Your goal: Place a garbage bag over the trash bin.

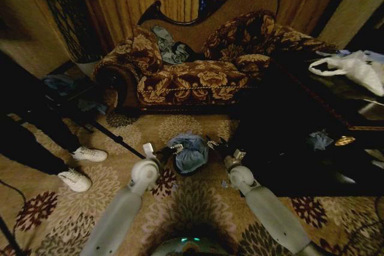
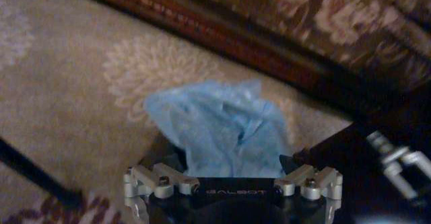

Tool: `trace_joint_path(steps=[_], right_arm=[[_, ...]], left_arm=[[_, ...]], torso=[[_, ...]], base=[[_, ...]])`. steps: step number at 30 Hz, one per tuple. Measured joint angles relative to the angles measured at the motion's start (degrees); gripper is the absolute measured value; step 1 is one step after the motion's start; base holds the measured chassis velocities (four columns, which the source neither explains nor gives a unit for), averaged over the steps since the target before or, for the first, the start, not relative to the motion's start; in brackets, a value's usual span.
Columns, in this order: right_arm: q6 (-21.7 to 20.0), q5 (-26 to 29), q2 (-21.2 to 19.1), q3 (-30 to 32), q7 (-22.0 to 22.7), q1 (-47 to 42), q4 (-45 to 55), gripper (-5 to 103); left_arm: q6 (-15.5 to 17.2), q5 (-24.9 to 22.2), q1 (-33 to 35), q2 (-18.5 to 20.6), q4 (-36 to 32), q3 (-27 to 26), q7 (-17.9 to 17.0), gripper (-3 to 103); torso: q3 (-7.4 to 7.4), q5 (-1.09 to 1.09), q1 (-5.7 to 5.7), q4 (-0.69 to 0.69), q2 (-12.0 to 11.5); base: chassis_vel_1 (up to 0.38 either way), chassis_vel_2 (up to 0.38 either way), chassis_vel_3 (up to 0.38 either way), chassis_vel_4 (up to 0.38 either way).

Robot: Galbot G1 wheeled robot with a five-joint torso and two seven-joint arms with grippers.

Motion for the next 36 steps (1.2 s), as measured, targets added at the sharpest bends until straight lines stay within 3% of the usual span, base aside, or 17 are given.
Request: trace_joint_path(steps=[11, 13, 15, 17, 18, 21, 25, 28, 32, 34, 36], right_arm=[[0.54, -0.20, -0.26, 0.13, 0.25, 1.08, -1.08, 100], [0.54, -0.08, -0.34, 0.09, 0.39, 1.11, -1.00, 100], [0.54, -0.06, -0.41, 0.03, 0.42, 1.13, -0.99, 100], [0.53, -0.01, -0.52, -0.17, 0.41, 1.17, -0.96, 100], [0.53, -0.01, -0.52, -0.17, 0.41, 1.17, -0.96, 100], [0.48, 0.09, -0.48, -0.62, 0.29, 1.39, -1.11, 100], [0.47, 0.06, -0.26, -0.97, 0.25, 1.53, -1.38, 100], [0.34, -0.06, -0.04, -1.33, 0.15, 1.72, -1.73, 100], [0.32, -0.41, 0.23, -1.49, 0.07, 1.99, -2.26, 100], [0.32, -0.82, 0.58, -1.63, -0.06, 2.33, -2.88, 100], [0.31, -0.91, 0.71, -1.68, -0.08, 2.46, -3.09, 100]], left_arm=[[-2.03, 5.16, -0.91, -2.58, 11.14, 0.22, 4.65, 100], [-2.60, 6.19, -1.11, -2.70, 13.11, 0.29, 6.40, 91], [-2.78, 6.49, -1.11, -2.71, 13.75, 0.41, 7.10, 91], [-3.01, 7.18, -0.98, -2.66, 14.81, 0.50, 9.07, 81], [-3.01, 7.18, -0.98, -2.66, 14.81, 0.50, 9.07, 81], [-3.26, 8.28, -0.70, -2.51, 15.24, 0.51, 11.25, 64], [-3.24, 8.36, -0.67, -2.36, 15.19, 0.50, 12.02, 53], [-3.49, 8.47, -1.03, -2.35, 15.64, 0.33, 13.01, 38], [-3.78, 8.71, -1.19, -2.27, 15.92, 0.16, 13.53, 35], [-4.07, 9.11, -1.24, -2.09, 15.88, 0.04, 13.92, 25], [-4.13, 9.33, -1.24, -2.04, 15.81, 0.02, 14.05, 25]], torso=[[0.00, -0.01, 0.00, 0.00, 0.00], [0.00, -0.01, 0.00, -0.01, 0.00], [0.00, -0.01, 0.00, -0.01, 0.00], [0.00, -0.01, 0.00, 0.00, 0.00], [0.00, -0.01, 0.00, 0.00, 0.00], [0.00, -0.02, 0.00, -0.01, 0.00], [0.00, -0.01, 0.00, -0.01, 0.00], [-0.01, -0.01, -0.01, 0.00, 0.00], [-0.01, 0.00, -0.01, 0.01, 0.00], [-0.01, -0.01, -0.01, 0.01, 0.00], [-0.01, -0.01, -0.01, 0.01, 0.00]], base=[[0.000, 0.000, 0.000, 0.000], [0.000, 0.000, 0.000, 0.000], [0.000, 0.000, 0.000, 0.000], [0.000, 0.000, 0.000, 0.000], [0.000, 0.000, 0.000, 0.000], [0.000, 0.000, 0.000, 0.000], [0.000, 0.000, 0.000, 0.000], [0.000, 0.000, 0.000, 0.000], [0.000, 0.000, 0.000, 0.000], [0.000, 0.000, 0.000, 0.000], [0.000, 0.000, 0.000, 0.000]])
